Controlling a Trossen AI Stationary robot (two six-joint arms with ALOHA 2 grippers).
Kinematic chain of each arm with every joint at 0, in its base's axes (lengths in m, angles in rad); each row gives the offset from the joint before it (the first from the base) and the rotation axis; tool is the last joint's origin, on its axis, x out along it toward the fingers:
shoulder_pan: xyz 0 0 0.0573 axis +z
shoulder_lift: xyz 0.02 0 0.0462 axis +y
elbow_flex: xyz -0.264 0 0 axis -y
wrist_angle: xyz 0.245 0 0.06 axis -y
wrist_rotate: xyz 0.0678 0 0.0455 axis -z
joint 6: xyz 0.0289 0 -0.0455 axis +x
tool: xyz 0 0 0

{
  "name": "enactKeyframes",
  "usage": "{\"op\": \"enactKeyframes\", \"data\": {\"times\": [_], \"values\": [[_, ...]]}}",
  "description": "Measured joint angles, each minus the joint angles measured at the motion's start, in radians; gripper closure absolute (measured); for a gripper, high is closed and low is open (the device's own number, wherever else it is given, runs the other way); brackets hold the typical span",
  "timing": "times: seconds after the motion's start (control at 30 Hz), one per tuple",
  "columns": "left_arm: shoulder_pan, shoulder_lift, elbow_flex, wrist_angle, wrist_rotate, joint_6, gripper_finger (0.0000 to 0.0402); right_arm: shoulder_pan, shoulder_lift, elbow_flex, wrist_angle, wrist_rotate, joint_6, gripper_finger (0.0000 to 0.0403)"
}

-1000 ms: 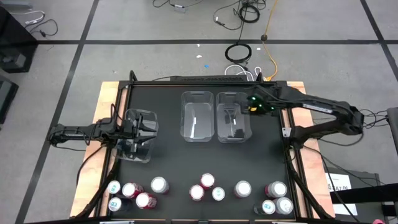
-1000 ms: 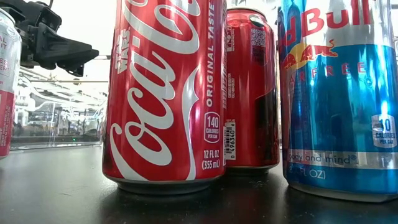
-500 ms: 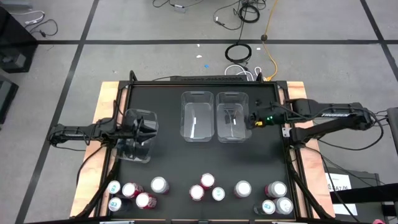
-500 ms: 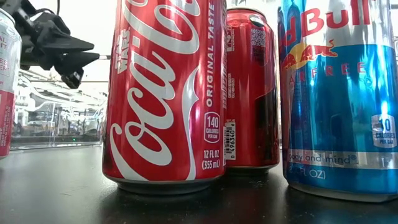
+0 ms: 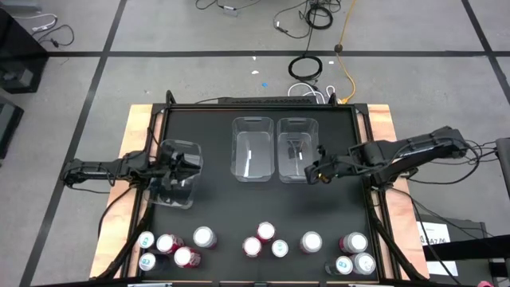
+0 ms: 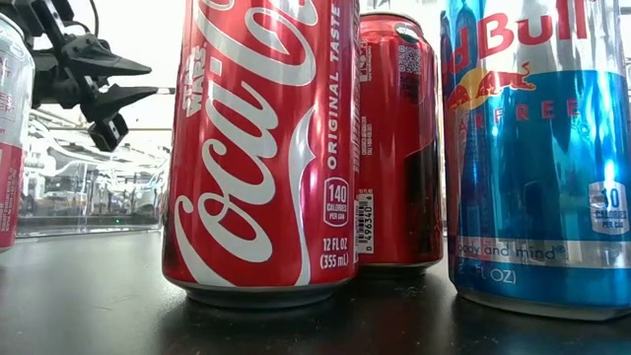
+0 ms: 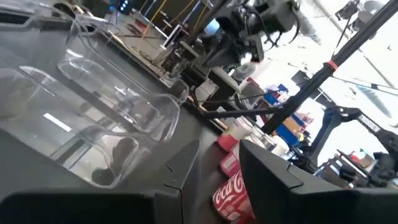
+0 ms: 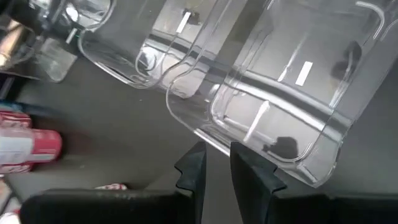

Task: Sort soda cans
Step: Move the transparent bins to the top of the table

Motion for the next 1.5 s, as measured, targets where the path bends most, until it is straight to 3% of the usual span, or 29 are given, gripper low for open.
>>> {"op": "enactKeyframes", "data": {"times": [0.17,0.33,0.67,0.87,0.97,1.07,1.17,1.5], "values": [[0.0,0.013,0.09,-0.157,-0.099,0.029,0.0281,0.031,0.031,0.0,-0.001,0.018,0.0,0.0337],[0.0,0.109,0.256,-0.454,-0.194,0.051,0.0281,0.05,0.037,0.0,-0.002,0.018,-0.005,0.0337],[0.0,0.508,0.581,-0.743,-0.208,0.001,0.0281,0.054,0.037,0.0,-0.034,0.017,-0.058,0.0337],[0.016,0.71,0.752,-0.893,-0.302,-0.017,0.0281,0.053,0.037,0.0,-0.043,0.016,-0.091,0.0337],[0.056,0.775,0.826,-1.062,-0.356,-0.144,0.0281,0.053,0.037,0.0,-0.043,0.015,-0.114,0.0337],[0.103,0.819,0.872,-1.288,-0.358,-0.231,0.029,0.053,0.037,0.0,-0.043,0.015,-0.133,0.0337],[0.146,0.835,0.889,-1.406,-0.334,-0.236,0.0309,0.053,0.036,0.0,-0.043,0.015,-0.148,0.0337],[0.216,0.838,0.887,-1.454,-0.283,-0.149,0.036,0.053,0.036,0.0,-0.042,0.018,-0.155,0.0337]]}}
